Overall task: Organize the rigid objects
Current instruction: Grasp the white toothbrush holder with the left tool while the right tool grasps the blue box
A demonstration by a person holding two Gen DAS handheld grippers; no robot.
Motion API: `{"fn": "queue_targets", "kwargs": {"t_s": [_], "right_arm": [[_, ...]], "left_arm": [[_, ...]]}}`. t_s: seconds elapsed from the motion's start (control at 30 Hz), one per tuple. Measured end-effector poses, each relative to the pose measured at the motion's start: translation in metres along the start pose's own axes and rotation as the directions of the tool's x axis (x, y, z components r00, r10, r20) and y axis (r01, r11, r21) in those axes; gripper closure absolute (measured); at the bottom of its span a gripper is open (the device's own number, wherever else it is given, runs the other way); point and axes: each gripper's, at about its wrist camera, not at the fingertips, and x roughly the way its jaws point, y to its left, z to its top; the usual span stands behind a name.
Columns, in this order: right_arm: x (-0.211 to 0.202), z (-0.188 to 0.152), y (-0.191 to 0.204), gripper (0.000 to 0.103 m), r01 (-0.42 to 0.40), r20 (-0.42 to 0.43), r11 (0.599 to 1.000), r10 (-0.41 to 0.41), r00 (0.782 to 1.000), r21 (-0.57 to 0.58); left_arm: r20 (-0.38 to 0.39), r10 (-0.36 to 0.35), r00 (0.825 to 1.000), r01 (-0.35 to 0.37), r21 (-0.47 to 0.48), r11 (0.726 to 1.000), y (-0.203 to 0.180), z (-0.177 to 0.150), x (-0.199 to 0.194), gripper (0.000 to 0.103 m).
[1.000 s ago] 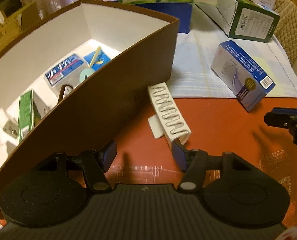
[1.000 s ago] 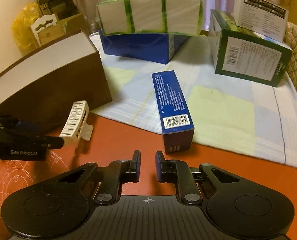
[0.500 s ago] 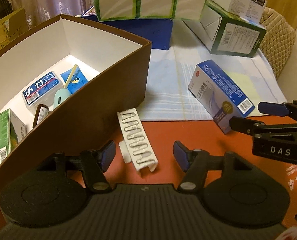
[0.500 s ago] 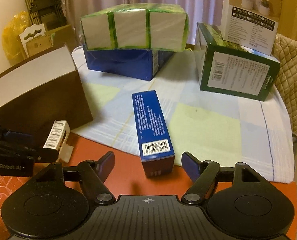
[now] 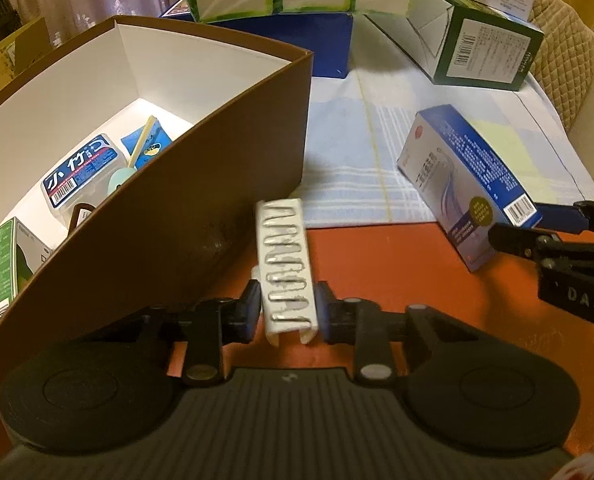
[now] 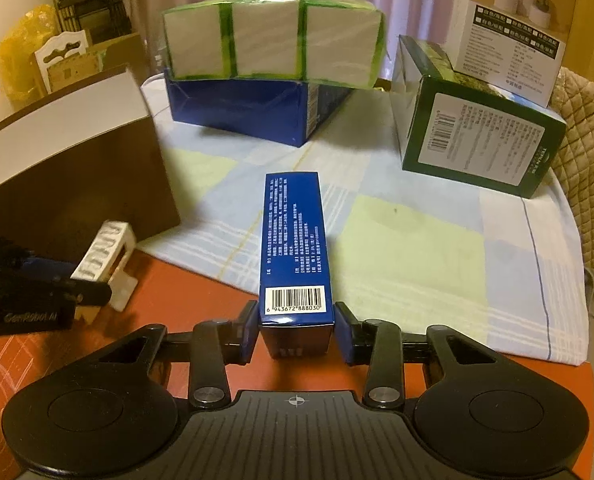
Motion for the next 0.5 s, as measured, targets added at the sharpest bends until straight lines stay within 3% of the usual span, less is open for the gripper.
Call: {"fn": "queue_targets", "kwargs": {"t_s": [0.5], "right_arm": [[-0.047,-0.047,0.034,0.067,-0.125,-0.069,0.991,0.121,0.99,-0.053]], "left_arm": [[-0.021,-0.033,0.999,0.033,0.034,0.999,0.015,-0.053,-0.035,0.08]]}}
